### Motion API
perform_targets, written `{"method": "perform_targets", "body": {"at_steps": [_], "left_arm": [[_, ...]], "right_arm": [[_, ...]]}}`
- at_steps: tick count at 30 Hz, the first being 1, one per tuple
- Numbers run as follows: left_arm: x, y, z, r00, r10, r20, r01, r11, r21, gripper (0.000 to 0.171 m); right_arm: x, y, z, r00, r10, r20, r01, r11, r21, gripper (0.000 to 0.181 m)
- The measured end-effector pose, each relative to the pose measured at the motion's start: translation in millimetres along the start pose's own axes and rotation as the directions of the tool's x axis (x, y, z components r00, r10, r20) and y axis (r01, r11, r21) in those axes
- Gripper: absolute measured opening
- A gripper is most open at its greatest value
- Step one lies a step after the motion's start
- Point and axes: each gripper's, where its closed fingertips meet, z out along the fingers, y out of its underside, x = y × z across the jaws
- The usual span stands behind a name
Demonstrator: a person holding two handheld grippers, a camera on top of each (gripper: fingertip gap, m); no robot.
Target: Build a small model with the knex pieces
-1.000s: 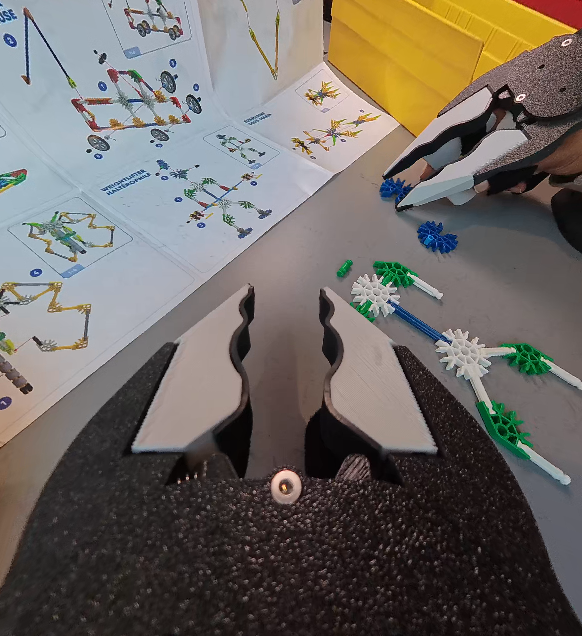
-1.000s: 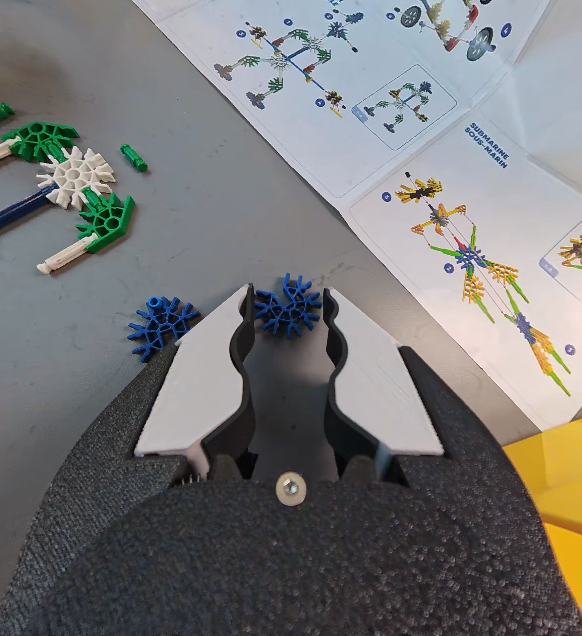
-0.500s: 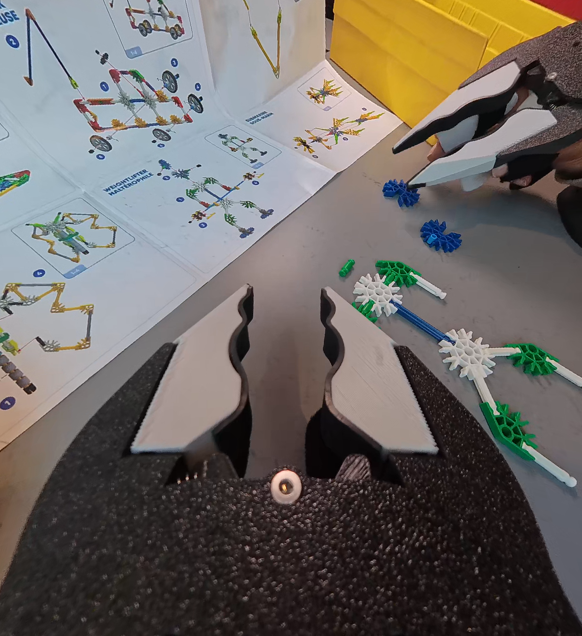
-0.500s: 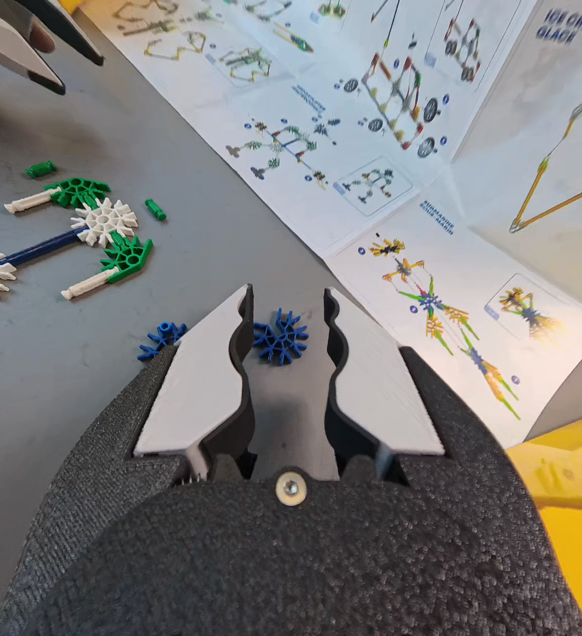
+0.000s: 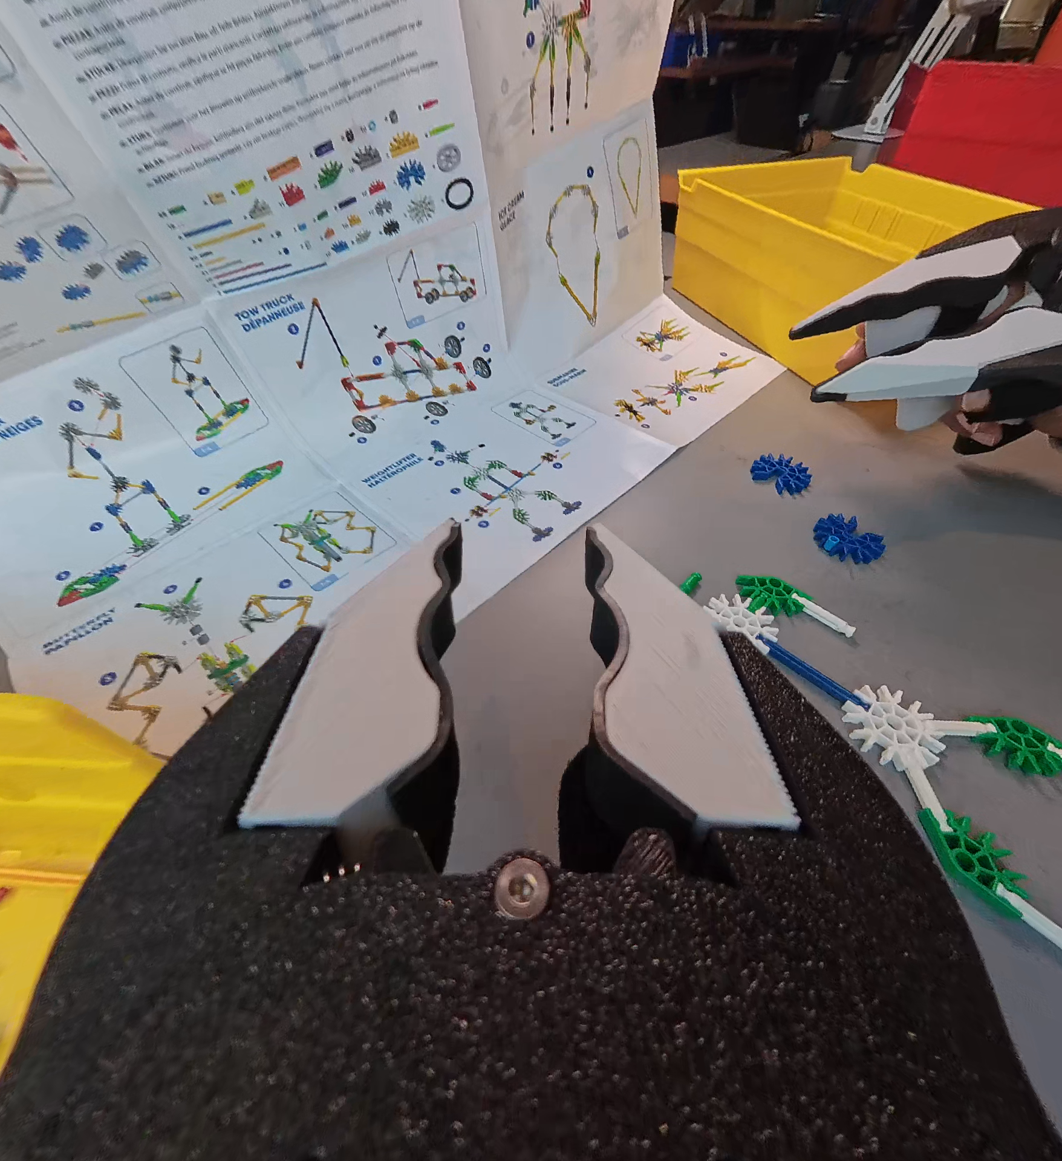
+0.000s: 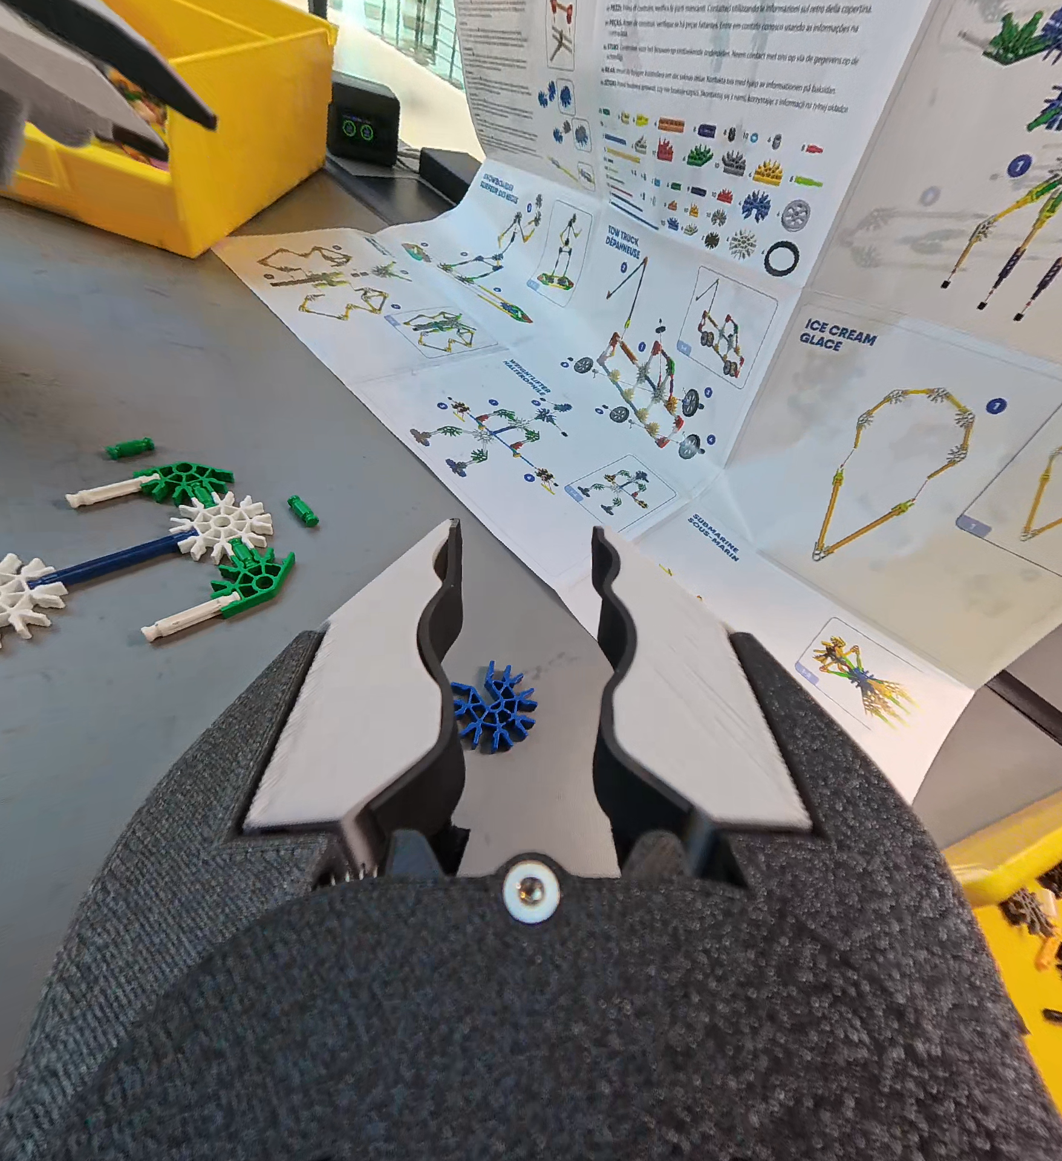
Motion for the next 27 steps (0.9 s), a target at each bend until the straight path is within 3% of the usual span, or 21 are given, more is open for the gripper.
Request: {"method": "perform_targets", "body": {"at_steps": [5,8,10,12,15,17,20,24,27], "left_arm": [[-52.4,-60.6,-57.3,0.972,0.124,0.2,-0.141,0.987,0.074,0.034],[-98.8,-87.1,-103.4,0.94,0.128,0.316,-0.151,0.987,0.049,0.033],[-123.1,-86.9,-122.9,0.937,0.125,0.326,-0.124,0.992,-0.024,0.032],[-145.5,-72.7,-132.5,0.932,0.163,0.325,-0.121,0.982,-0.147,0.031],[-181.8,-37.0,-139.5,0.904,0.285,0.319,-0.159,0.916,-0.368,0.011],[-200.8,-9.2,-141.3,0.902,0.325,0.284,-0.149,0.852,-0.502,0.0],[-219.8,16.3,-139.7,0.882,0.408,0.235,-0.182,0.756,-0.628,0.0],[-221.6,58.4,-133.6,0.93,0.354,0.099,-0.149,0.61,-0.778,0.0],[-233.0,90.9,-137.6,0.946,0.323,0.035,-0.127,0.466,-0.876,0.0]], "right_arm": [[4.0,6.6,1.4,1.0,0.001,-0.022,-0.001,1.0,-0.028,0.039],[1.0,3.3,1.3,1.0,0.009,-0.017,-0.009,1.0,-0.018,0.038],[-1.0,1.4,1.2,1.0,0.0,-0.016,0.0,1.0,-0.012,0.038],[-2.3,1.2,1.0,1.0,-0.008,-0.013,0.008,1.0,-0.015,0.038],[-5.5,0.3,0.3,1.0,-0.016,0.001,0.016,1.0,-0.017,0.035],[-7.8,-2.1,-0.5,1.0,-0.03,0.005,0.03,0.999,-0.011,0.033],[-11.1,-3.0,-0.6,0.998,-0.054,0.012,0.054,0.998,-0.011,0.033],[-14.5,3.4,3.0,0.998,-0.055,0.029,0.056,0.998,-0.031,0.033],[-15.1,7.4,4.6,0.998,-0.056,0.034,0.057,0.997,-0.045,0.033]]}}
